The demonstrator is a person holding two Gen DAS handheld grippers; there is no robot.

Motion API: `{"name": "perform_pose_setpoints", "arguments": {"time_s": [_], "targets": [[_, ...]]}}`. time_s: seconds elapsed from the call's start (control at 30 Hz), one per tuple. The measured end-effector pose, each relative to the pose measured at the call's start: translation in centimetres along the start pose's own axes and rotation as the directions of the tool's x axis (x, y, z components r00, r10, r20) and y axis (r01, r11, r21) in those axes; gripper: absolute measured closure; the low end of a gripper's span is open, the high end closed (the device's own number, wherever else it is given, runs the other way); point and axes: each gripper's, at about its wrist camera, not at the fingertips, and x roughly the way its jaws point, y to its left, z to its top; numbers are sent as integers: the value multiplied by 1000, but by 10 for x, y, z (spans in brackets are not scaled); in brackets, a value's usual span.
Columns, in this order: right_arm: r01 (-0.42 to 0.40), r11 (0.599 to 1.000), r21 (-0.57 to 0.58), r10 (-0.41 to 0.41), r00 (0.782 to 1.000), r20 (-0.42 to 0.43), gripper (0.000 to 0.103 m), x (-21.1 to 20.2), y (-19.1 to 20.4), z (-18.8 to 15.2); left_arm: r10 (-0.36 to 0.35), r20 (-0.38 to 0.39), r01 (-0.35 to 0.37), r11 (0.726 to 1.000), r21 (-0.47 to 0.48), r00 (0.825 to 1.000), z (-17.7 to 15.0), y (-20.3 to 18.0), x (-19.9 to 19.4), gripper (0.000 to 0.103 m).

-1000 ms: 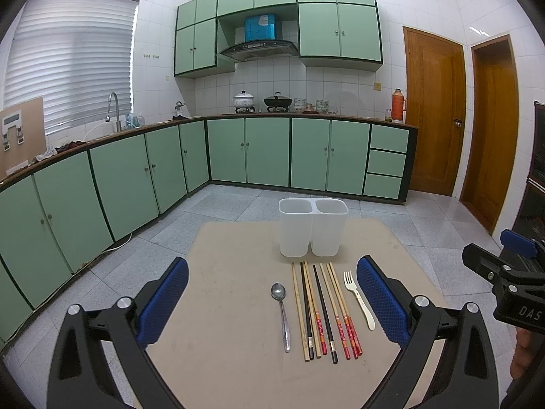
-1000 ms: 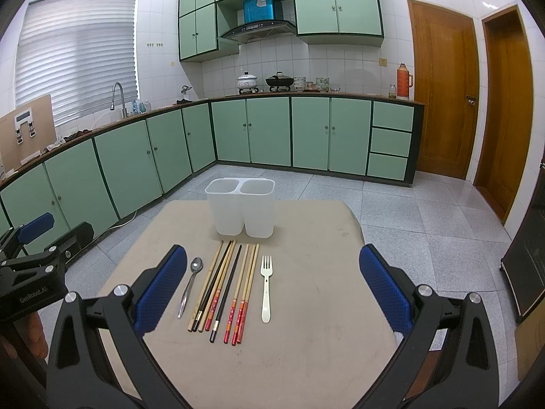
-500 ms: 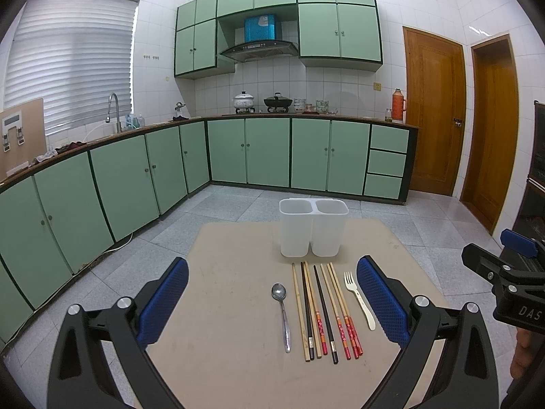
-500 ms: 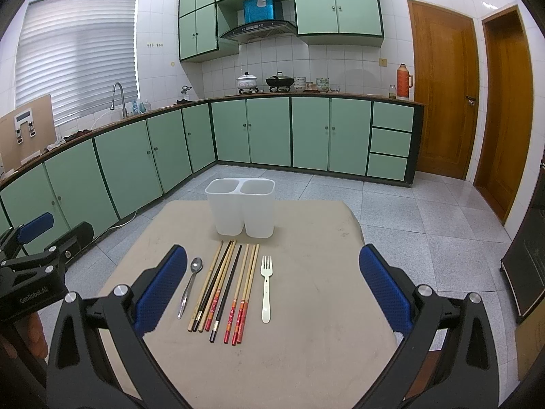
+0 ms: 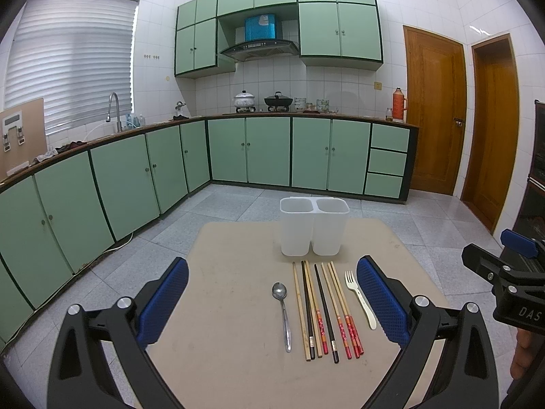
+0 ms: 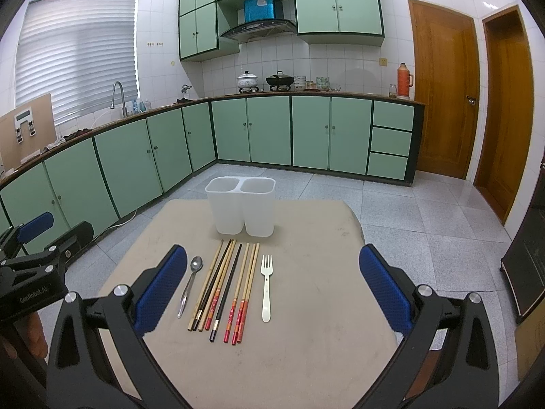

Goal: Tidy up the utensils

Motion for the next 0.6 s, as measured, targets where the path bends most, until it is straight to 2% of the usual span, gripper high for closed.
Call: {"name": "perform_pose_setpoints", "arguments": {"time_s": [0.6], "targets": [[-1,1000,1,1,1000,-3,5,-2,-3,4,2,-3,-2,1000,-1,1000,-1,5,4,6]]}}
